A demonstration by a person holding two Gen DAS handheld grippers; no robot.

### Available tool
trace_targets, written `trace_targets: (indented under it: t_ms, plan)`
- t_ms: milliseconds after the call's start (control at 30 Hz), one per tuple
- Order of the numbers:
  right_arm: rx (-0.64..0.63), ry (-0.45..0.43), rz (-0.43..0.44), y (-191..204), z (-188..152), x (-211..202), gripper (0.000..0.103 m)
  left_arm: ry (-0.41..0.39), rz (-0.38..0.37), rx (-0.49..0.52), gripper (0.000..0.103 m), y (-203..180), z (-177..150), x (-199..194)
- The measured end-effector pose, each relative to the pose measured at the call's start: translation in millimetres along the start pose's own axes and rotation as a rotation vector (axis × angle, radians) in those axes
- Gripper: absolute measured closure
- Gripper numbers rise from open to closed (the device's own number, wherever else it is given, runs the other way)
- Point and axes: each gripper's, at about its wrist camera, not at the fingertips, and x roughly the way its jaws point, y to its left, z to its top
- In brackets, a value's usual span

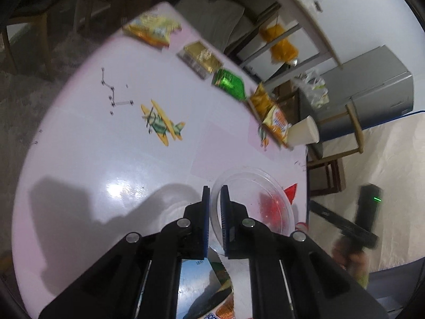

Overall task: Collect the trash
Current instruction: 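Grasp the clear plastic lid with the left tool while the right tool grasps the red wrapper, then carry the lid and red wrapper to the blue wastebasket and release both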

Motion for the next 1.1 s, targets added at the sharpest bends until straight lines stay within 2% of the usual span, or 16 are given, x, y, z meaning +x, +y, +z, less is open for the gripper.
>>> trace_targets:
  t_ms: [167,233,267,300,400,600,767,867,1100]
  plan:
    - [-0.006,0.078,-0.044,-14.8,8.5,35.8,0.045,-0.037,-0.008,0.005,0.096,2.4,-5.2,-14.5]
    - [0.005,0.082,-0.023,-17.6,7.5,37.2,0.068,-0.038,-0.006,0.009,0.096,4.0,-6.0,-17.6]
    - [0.011,0.082,-0.019,-18.4,6.2,37.7,0.072,-0.04,-0.004,0.009,0.096,4.8,-6.9,-18.3]
    - [0.014,0.082,-0.022,-18.9,4.7,36.9,0.083,-0.044,-0.001,0.011,0.096,6.2,-8.3,-19.9]
    - [0.028,0.072,-0.024,-21.9,2.4,34.7,0.098,-0.054,0.006,0.017,0.096,5.7,-11.1,-21.4]
    - [0.032,0.003,-0.027,-18.4,6.5,18.0,0.102,-0.09,-0.001,0.023,0.096,2.5,-16.4,-34.1]
    - [0.071,-0.077,0.008,-17.8,6.1,-9.9,0.103,-0.133,-0.017,0.032,0.096,-2.4,-20.9,-51.5]
    - [0.099,-0.133,0.037,-14.8,7.8,-30.1,0.103,-0.175,-0.029,0.046,0.096,-10.8,-25.3,-68.5]
    - [0.137,-0.303,0.136,-10.9,-7.5,-104.8,0.103,-0.261,-0.077,0.113,0.096,-45.0,-49.0,-109.2]
